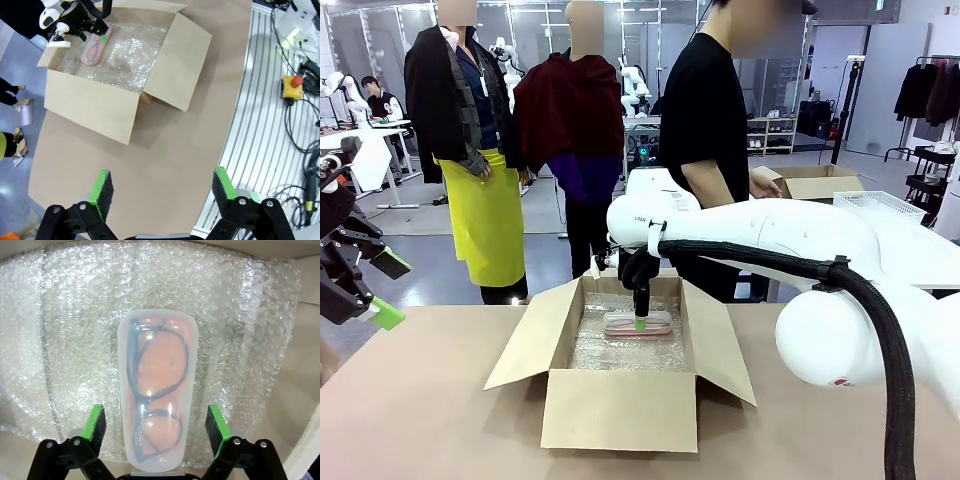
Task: Pack the glasses set securely to prepare it for shipping.
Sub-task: Put the Glasses case from the right side of the table into the Package Box.
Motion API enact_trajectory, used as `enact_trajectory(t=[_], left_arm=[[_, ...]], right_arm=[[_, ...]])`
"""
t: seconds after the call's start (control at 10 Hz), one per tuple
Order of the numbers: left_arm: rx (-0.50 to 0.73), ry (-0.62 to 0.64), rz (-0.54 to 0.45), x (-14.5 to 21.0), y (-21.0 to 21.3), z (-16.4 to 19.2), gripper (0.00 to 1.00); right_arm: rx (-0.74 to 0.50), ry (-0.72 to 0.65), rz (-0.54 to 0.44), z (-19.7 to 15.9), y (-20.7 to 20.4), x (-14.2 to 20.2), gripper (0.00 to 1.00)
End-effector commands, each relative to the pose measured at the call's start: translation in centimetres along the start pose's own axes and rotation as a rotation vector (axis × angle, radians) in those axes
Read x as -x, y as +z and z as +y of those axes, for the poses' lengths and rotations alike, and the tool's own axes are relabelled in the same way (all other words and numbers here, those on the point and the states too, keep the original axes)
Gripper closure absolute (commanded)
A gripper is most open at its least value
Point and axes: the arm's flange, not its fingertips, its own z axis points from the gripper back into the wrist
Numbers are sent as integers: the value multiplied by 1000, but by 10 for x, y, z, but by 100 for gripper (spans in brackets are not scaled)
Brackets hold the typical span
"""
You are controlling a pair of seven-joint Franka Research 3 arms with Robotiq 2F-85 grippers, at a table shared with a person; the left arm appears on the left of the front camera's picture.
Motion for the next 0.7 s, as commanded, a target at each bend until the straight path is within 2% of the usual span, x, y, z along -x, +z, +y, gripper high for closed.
enact_trajectory(t=[0.0,0.1,0.3,0.6], left_arm=[[6,-16,-4,0,1,-1,0],[6,-16,-4,0,1,-1,0],[6,-16,-4,0,1,-1,0],[6,-16,-4,0,1,-1,0]], right_arm=[[3,1,-2,0,1,-2,0],[0,0,0,0,0,0,0],[9,-24,63,34,40,11,0],[40,-224,147,88,84,28,0]])
